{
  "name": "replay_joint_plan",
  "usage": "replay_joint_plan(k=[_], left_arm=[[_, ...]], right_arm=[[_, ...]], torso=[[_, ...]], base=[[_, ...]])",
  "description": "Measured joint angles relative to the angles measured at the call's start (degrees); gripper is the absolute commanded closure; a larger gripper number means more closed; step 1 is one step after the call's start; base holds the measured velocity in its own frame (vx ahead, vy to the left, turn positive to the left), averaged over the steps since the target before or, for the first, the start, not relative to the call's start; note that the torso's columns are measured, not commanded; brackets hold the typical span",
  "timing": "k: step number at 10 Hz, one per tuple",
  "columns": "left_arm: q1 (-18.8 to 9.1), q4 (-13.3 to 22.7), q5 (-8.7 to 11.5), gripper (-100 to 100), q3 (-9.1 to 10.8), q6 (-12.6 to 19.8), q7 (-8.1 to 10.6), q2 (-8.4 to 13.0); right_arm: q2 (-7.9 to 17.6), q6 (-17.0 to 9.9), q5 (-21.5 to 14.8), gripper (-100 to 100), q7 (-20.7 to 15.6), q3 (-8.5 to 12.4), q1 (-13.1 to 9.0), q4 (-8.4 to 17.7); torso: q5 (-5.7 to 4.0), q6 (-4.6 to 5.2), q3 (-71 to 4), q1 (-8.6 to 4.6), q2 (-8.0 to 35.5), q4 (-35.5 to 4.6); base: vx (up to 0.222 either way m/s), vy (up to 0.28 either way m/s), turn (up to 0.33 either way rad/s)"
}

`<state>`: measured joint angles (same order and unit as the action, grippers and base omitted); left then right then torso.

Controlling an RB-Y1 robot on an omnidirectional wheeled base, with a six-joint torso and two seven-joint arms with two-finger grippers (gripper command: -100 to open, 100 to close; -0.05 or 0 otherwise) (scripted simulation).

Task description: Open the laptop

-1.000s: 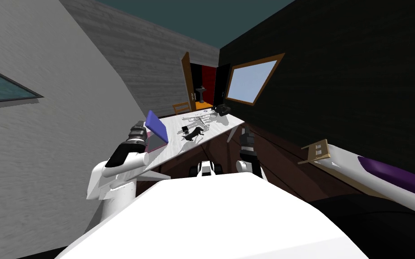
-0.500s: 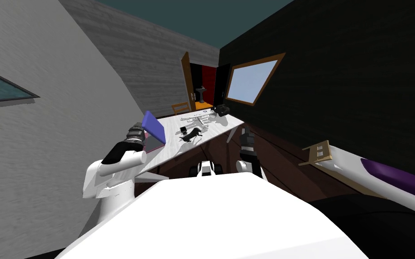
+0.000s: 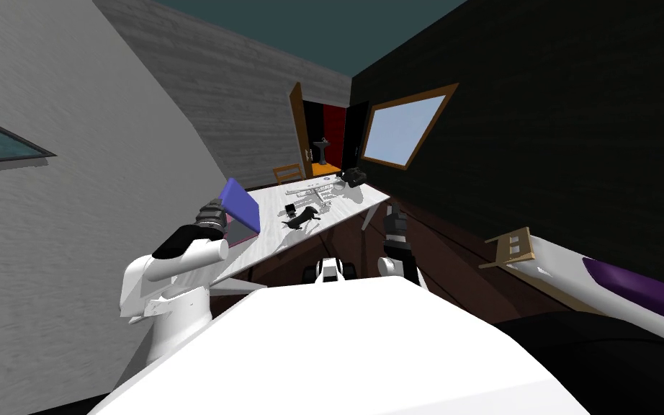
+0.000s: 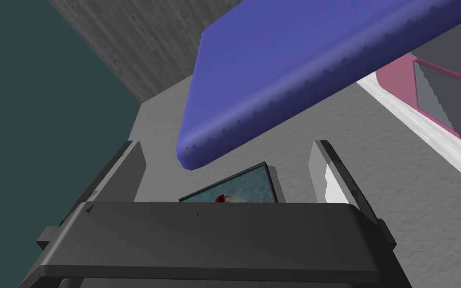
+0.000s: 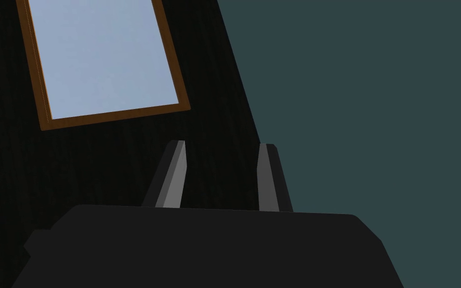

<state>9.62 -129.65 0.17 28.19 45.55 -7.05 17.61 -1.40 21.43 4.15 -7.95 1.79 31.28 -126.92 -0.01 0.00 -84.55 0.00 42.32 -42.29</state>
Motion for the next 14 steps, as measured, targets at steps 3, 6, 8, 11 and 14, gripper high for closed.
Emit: replay_joint_plan(k=[3, 6, 8, 11, 14], left_arm=[[-1.1, 0.5, 0.3, -100, 1.25, 3.7, -0.06, 1.2], [-2.1, 0.7, 0.6, -100, 2.45, 7.3, -0.11, 2.3], [-2.4, 0.4, 0.9, -100, 3.37, 10.0, -0.16, 3.1], [-3.2, 0.8, 1.1, -100, 4.21, 12.5, -0.20, 4.2], [-3.9, 1.1, 1.7, 100, 4.52, 12.4, 0.05, 4.1]], right_arm=[[0.0, 0.0, 0.0, 0, 0.0, 0.0, 0.0, 0.0], [0.0, 0.0, 0.0, 0, 0.0, 0.0, 0.0, 0.0], [0.0, 0.0, 0.0, 0, 0.0, 0.0, 0.0, 0.0], [0.0, 0.0, 0.0, 0, 0.0, 0.0, 0.0, 0.0], [0.0, 0.0, 0.0, 0, 0.0, 0.0, 0.0, 0.0]], torso=[[0.01, 0.00, 0.0, 0.01, -0.1, 0.0], [0.02, 0.00, 0.0, 0.03, 0.0, 0.0], [0.00, 0.00, 0.0, -0.04, 0.0, 0.0], [0.03, 0.00, 0.0, 0.09, 0.0, 0.0], [0.33, 0.03, 0.2, 0.36, 0.2, -0.1]], base=[[0.030, -0.050, 0.011], [0.024, -0.042, 0.008], [0.028, -0.053, 0.012], [0.016, -0.025, 0.003], [-0.044, 0.071, 0.034]])
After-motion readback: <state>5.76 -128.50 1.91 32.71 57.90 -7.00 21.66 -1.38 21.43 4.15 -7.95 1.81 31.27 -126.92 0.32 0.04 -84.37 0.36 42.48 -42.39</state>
